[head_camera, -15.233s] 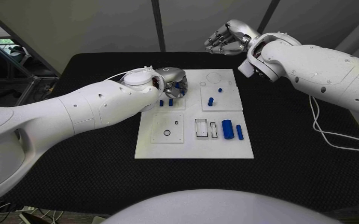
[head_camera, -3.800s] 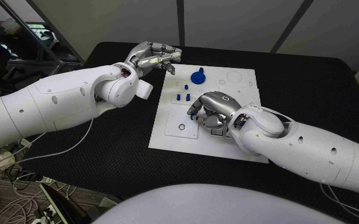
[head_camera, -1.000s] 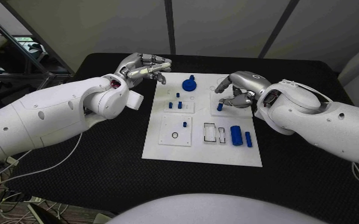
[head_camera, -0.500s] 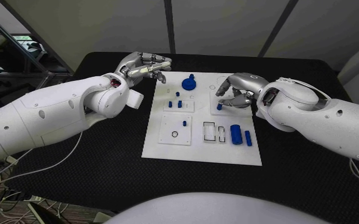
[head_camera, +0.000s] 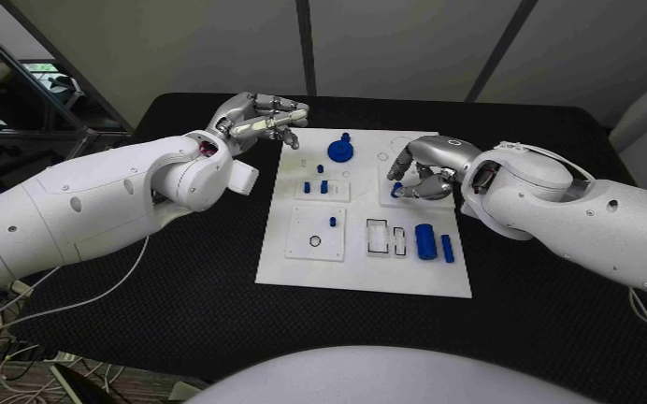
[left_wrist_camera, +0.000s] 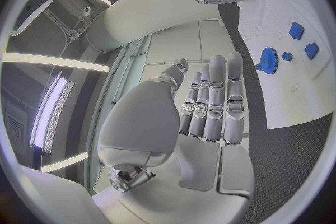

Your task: Assemble the parts on the task board

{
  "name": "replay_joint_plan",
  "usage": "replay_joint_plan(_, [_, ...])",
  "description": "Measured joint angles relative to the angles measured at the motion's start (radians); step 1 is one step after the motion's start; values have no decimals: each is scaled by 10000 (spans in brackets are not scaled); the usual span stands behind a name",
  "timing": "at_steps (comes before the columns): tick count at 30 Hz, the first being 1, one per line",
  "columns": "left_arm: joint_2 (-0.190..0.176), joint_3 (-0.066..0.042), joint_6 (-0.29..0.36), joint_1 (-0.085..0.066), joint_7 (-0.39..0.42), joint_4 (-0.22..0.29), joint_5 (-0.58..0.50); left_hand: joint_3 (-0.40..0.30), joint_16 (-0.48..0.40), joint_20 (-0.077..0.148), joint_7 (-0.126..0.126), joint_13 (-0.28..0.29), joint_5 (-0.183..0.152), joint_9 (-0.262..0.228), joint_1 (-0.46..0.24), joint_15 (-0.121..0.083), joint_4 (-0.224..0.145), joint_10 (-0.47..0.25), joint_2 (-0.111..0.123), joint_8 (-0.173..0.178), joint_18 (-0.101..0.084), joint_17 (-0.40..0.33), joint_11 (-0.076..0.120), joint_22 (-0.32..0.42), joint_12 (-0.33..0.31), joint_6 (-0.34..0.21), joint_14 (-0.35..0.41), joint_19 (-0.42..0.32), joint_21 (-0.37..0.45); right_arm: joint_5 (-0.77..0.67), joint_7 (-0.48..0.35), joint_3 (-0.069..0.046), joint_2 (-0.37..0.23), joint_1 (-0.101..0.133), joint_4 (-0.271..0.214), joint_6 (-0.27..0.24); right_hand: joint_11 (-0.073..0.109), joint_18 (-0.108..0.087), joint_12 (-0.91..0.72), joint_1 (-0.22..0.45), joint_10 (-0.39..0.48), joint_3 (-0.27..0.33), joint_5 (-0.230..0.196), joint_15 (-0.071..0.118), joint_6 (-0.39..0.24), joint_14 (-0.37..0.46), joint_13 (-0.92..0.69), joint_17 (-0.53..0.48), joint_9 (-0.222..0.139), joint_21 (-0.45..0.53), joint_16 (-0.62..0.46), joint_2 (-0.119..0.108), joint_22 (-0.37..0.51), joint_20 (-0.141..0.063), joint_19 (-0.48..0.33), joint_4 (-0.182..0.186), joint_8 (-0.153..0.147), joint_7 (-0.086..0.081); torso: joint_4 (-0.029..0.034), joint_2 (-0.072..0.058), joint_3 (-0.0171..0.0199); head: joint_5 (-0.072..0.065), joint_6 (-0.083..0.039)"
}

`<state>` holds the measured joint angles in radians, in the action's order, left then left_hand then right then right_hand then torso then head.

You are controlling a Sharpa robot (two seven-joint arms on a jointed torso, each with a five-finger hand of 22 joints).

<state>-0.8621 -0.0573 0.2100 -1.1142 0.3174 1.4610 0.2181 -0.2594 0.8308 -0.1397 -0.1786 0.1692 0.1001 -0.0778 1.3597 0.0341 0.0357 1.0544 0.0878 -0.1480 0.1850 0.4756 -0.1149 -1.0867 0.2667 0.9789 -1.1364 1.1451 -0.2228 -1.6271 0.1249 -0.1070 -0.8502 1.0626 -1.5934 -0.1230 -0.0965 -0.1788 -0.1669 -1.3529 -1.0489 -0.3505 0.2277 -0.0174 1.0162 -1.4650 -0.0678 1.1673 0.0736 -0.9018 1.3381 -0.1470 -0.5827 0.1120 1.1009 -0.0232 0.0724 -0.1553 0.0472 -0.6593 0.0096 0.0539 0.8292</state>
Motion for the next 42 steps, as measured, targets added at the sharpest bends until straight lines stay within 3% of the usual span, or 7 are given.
replay_joint_plan(10, [27, 0, -1, 0, -12, -37, 0, 0, 0, 0, 0, -1, 0, -1, 0, 0, 0, 0, 0, 0, 0, 1, 0, -1, 0, 0, 0, 0, 0, 11, -32, -3, -55, 2, -129, -31, -7, 0, 0, 0, -65, -31, 98, -1, 59, 0, 1, 23, 8, -40, 0, 0, -72, 3, 72, 31, 0, 8, -7, 0, 2, -25, 8])
replay_joint_plan(31, [22, 1, -15, 3, -34, -48, 0, 30, 0, 0, 0, -3, 0, -1, 0, 0, 30, 1, 0, 0, 1, 1, 0, -2, 0, 0, 0, 0, 0, -159, 130, -1, 84, 1, 112, 306, 18, -1, -100, -145, -340, -145, 135, 35, 372, -37, 3, 21, 47, -152, 34, 145, -166, -34, 181, 84, 50, -18, 3, -6, 0, -30, 50])
replay_joint_plan(42, [20, 1, -18, 3, -35, -36, -1, 30, 0, 0, 0, 5, 0, -2, 0, 0, 30, 2, 0, 0, 0, 2, 1, -3, 0, 0, 0, 0, 0, -244, 168, 0, 239, 1, 247, 447, 146, -1, -299, -300, -939, -335, 135, 143, 660, 0, -39, 16, 97, -305, 34, 300, -374, -102, 326, 62, 128, 55, 5, 0, 0, -33, 49])
